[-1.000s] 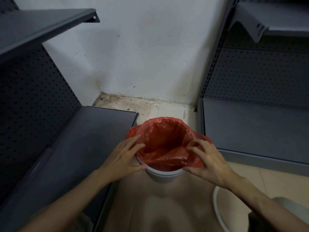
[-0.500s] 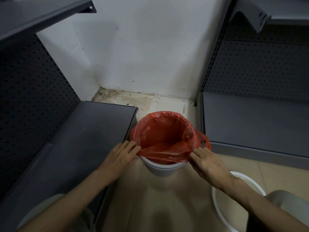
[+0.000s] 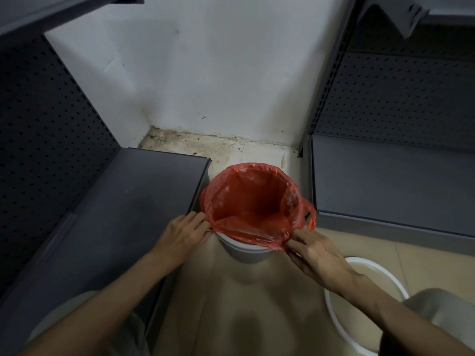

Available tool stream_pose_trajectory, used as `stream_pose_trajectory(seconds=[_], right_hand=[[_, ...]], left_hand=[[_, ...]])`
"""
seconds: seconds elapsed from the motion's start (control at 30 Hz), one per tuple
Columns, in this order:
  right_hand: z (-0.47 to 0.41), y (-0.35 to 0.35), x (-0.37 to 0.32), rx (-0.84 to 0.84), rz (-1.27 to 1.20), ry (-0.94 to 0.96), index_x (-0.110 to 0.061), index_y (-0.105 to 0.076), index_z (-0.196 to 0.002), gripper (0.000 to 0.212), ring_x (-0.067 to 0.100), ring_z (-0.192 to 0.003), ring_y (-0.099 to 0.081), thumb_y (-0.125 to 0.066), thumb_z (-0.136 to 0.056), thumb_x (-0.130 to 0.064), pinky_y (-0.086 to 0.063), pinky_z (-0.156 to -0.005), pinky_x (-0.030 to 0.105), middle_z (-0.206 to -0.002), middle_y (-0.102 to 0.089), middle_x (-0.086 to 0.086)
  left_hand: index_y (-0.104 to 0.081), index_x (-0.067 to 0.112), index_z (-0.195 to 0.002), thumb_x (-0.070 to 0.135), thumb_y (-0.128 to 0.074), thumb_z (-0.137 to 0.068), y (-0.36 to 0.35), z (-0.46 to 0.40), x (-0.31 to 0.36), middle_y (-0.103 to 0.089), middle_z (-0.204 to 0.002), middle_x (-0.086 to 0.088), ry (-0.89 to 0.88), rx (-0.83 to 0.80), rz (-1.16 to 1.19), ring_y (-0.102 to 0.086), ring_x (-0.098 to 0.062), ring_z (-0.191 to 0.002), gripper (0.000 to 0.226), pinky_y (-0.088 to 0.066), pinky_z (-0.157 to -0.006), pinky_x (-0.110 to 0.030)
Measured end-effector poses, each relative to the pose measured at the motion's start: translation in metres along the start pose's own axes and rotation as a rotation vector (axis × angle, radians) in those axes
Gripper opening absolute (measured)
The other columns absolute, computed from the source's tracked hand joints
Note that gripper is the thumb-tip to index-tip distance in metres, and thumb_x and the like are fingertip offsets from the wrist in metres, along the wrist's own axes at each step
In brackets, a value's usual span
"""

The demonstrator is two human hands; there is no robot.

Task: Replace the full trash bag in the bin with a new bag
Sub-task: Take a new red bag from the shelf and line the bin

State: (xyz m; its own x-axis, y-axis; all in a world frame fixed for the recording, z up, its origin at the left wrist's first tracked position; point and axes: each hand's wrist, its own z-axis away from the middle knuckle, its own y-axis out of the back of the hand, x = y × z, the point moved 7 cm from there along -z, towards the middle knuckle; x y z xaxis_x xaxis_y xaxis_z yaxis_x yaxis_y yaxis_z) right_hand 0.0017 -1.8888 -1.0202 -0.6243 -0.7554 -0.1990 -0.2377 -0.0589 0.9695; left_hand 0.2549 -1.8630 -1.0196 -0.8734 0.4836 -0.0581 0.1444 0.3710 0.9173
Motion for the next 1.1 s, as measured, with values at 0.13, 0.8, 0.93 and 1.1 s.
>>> stream_pose_trajectory(seconds=[0.13, 0.8, 0.93, 1.1], right_hand=[[-0.007, -0.003, 0.004, 0.003, -0.007, -0.015, -0.017, -0.065, -0.089, 0.018, 0.021, -0.077, -0.055, -0.051, -0.094, -0.027, -0.044, -0.064, 0.033, -0.087, -0.058, 0.002], [-0.007, -0.018, 0.022, -0.052, 0.072, -0.133, -0.017, -0.067, -0.080, 0.012, 0.020, -0.081, -0.057, -0.058, -0.081, -0.025, -0.048, -0.068, 0.034, -0.085, -0.061, -0.002], [-0.008, -0.002, 0.042, 0.080, -0.193, -0.420, -0.019, -0.062, -0.080, 0.010, 0.017, -0.074, -0.059, -0.057, -0.084, -0.027, -0.050, -0.065, 0.035, -0.082, -0.060, -0.005], [-0.024, -0.002, 0.071, 0.214, -0.581, -0.775, -0.019, -0.046, -0.109, 0.033, 0.016, -0.081, -0.063, -0.059, -0.091, -0.043, -0.057, -0.071, 0.035, -0.095, -0.061, -0.004]], left_hand=[[-0.072, 0.005, -0.080, 0.008, -0.059, -0.085, 0.002, -0.008, -0.001, -0.069, -0.085, -0.009, 0.036, 0.068, 0.011, -0.065, -0.024, -0.071, 0.014, -0.051, -0.051, -0.034], [-0.070, 0.013, -0.090, 0.018, -0.070, -0.086, -0.023, 0.004, -0.017, -0.056, -0.108, 0.006, 0.433, -0.161, 0.435, -0.055, -0.008, -0.096, 0.006, -0.051, -0.075, -0.028], [-0.058, 0.019, -0.087, 0.022, -0.064, -0.088, -0.020, -0.003, -0.032, -0.057, -0.089, 0.008, 0.676, -0.056, 0.619, -0.057, -0.005, -0.078, 0.007, -0.049, -0.066, -0.027], [-0.040, 0.029, -0.133, 0.049, -0.053, -0.093, -0.034, -0.021, -0.043, -0.058, -0.098, 0.009, 0.917, -0.107, 0.802, -0.060, -0.006, -0.087, 0.047, -0.056, -0.080, -0.033]])
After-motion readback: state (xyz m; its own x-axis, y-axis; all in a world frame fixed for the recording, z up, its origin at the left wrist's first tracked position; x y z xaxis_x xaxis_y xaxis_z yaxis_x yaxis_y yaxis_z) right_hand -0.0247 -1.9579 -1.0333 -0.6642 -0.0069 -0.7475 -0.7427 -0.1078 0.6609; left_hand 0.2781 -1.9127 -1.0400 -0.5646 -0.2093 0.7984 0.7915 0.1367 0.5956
